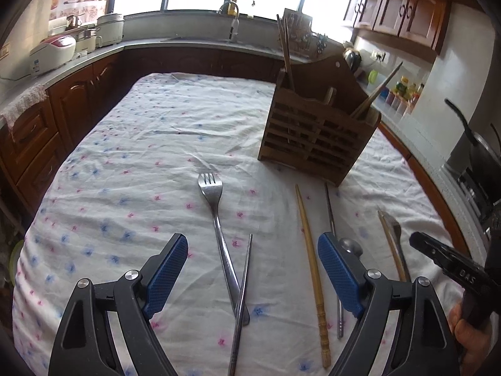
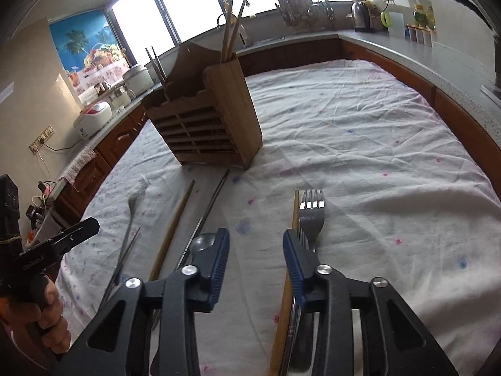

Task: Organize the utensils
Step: 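Withdraw both tools and move the right tool toward the fork, then close the left tool on a wooden chopstick while the right tool grasps another wooden chopstick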

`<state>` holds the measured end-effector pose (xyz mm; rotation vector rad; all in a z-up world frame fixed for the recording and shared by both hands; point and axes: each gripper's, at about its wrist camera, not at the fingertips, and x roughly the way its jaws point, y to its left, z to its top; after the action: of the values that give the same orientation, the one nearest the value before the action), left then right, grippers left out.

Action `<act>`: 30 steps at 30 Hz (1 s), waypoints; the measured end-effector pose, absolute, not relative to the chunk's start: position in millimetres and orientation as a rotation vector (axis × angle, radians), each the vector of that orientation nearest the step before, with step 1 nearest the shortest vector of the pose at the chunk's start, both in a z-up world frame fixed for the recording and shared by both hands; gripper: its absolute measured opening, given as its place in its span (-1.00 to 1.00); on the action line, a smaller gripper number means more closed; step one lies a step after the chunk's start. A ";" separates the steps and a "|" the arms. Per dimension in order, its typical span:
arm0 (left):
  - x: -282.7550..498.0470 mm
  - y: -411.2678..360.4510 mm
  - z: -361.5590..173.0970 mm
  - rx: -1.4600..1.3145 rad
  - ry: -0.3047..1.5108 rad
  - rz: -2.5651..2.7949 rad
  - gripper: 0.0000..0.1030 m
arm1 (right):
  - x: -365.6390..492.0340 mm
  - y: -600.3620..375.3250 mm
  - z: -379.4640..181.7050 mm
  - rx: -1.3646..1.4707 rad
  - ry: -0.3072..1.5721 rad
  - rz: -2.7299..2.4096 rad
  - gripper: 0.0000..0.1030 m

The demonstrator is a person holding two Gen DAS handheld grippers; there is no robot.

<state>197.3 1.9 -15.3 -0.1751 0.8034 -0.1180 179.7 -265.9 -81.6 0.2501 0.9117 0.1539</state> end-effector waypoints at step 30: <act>340.3 -80.7 -78.2 0.061 1.022 -0.255 -0.42 | 238.6 -265.5 -118.9 0.233 1.058 0.160 -0.73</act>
<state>340.3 -80.7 -78.2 0.0613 1.0221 -0.2548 238.6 -265.5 -118.9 0.2326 1.0579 0.1599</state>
